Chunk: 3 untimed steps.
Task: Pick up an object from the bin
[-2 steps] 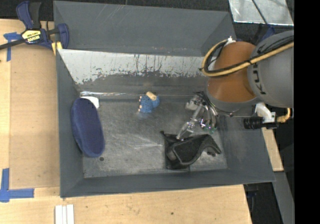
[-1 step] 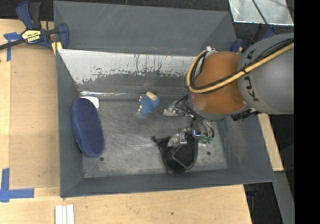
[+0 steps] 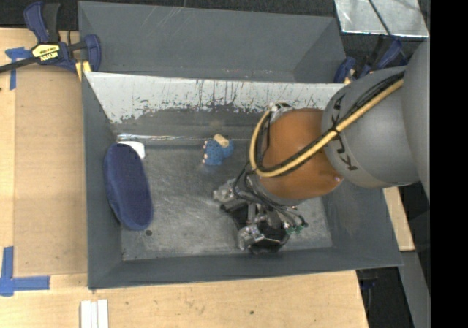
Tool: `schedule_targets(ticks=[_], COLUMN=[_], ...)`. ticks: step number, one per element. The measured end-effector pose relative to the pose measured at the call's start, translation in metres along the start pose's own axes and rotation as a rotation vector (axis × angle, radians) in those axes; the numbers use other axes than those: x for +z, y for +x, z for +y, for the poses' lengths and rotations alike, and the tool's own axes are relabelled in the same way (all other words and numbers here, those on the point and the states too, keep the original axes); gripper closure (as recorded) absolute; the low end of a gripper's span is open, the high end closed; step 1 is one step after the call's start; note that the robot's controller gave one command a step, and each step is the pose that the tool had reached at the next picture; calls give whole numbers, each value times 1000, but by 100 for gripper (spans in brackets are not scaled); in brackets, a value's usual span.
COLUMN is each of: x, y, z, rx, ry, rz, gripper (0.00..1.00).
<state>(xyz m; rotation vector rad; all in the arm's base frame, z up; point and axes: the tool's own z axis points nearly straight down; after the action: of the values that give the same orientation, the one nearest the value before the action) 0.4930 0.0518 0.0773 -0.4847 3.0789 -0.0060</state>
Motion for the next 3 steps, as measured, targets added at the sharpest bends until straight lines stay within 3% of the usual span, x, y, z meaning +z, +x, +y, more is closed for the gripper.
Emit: schedule_targets(ticks=[1, 2, 3], x=[1, -1, -55], y=[17, 13, 10], z=[-41, -43, -44], rx=[-67, -66, -63], ry=[-13, -5, -5], rz=[4, -12, 17], gripper=[0, 100, 100])
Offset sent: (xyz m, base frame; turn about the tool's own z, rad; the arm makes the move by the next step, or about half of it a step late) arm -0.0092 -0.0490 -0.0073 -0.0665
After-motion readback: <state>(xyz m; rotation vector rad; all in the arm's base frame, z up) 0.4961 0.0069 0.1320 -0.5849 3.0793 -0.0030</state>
